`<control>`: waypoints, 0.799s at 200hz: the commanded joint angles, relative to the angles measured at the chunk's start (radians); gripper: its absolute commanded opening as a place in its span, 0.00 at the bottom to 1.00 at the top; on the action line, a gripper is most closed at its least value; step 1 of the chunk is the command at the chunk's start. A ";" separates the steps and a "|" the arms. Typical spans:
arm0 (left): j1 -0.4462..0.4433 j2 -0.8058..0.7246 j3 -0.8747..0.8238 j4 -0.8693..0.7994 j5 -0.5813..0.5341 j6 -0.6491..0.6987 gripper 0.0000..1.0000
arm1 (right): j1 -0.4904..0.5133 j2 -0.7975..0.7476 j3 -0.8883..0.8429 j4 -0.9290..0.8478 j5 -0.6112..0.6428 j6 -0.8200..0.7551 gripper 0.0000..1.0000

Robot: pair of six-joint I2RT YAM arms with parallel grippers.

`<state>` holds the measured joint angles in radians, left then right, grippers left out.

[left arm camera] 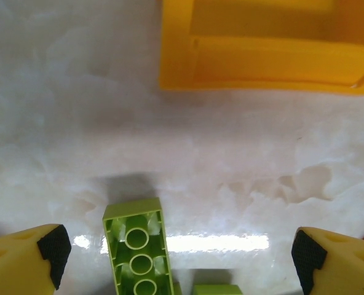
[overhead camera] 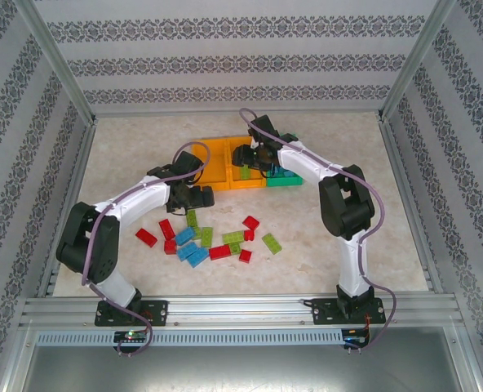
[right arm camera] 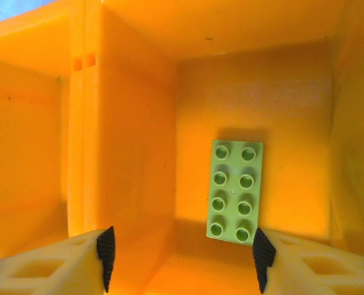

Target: Sort the legos into containers by color

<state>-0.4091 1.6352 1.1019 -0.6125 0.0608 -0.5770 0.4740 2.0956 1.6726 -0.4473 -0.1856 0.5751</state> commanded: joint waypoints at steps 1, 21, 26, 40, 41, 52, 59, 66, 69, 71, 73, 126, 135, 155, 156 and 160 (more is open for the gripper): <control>0.011 0.008 0.013 -0.074 -0.028 -0.011 0.93 | 0.014 -0.068 -0.032 0.041 -0.011 0.005 0.69; 0.012 0.008 0.000 -0.084 -0.035 -0.018 0.92 | 0.018 -0.100 -0.057 0.072 -0.021 0.009 0.73; 0.012 0.008 -0.002 -0.084 -0.036 -0.023 0.91 | 0.020 -0.106 -0.064 0.080 -0.020 0.011 0.74; 0.012 0.011 -0.014 -0.081 -0.035 -0.035 0.91 | 0.020 -0.124 -0.079 0.098 -0.018 0.014 0.75; 0.012 0.011 -0.014 -0.080 -0.035 -0.035 0.91 | 0.020 -0.124 -0.081 0.099 -0.018 0.014 0.75; 0.012 0.016 -0.015 -0.082 -0.033 -0.043 0.90 | 0.020 -0.136 -0.093 0.106 -0.009 0.014 0.75; 0.012 0.018 -0.015 -0.083 -0.032 -0.046 0.90 | 0.019 -0.143 -0.100 0.109 -0.003 0.014 0.75; 0.012 0.022 -0.014 -0.085 -0.033 -0.048 0.89 | 0.020 -0.148 -0.107 0.112 0.000 0.013 0.76; 0.012 0.024 -0.014 -0.085 -0.033 -0.049 0.89 | 0.020 -0.150 -0.110 0.113 0.000 0.014 0.76; 0.011 0.024 -0.013 -0.085 -0.032 -0.049 0.89 | 0.020 -0.151 -0.111 0.113 0.001 0.013 0.76; 0.012 0.026 -0.013 -0.085 -0.032 -0.050 0.89 | 0.019 -0.153 -0.112 0.113 0.001 0.013 0.76; 0.010 0.075 -0.014 -0.084 -0.039 -0.066 0.83 | 0.014 -0.215 -0.185 0.121 0.024 0.009 0.77; 0.010 0.082 -0.012 -0.084 -0.037 -0.067 0.83 | 0.014 -0.229 -0.198 0.125 0.027 0.007 0.77; 0.010 0.097 -0.002 -0.084 -0.041 -0.069 0.79 | 0.011 -0.252 -0.223 0.132 0.036 0.005 0.77; 0.010 0.098 -0.002 -0.084 -0.042 -0.069 0.78 | 0.011 -0.254 -0.224 0.131 0.035 0.005 0.77; 0.010 0.101 -0.001 -0.084 -0.043 -0.069 0.78 | 0.010 -0.259 -0.228 0.132 0.039 0.005 0.77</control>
<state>-0.4091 1.7126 1.1007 -0.6521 0.0433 -0.6285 0.4870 1.8988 1.4731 -0.3428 -0.1768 0.5781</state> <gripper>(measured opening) 0.799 0.765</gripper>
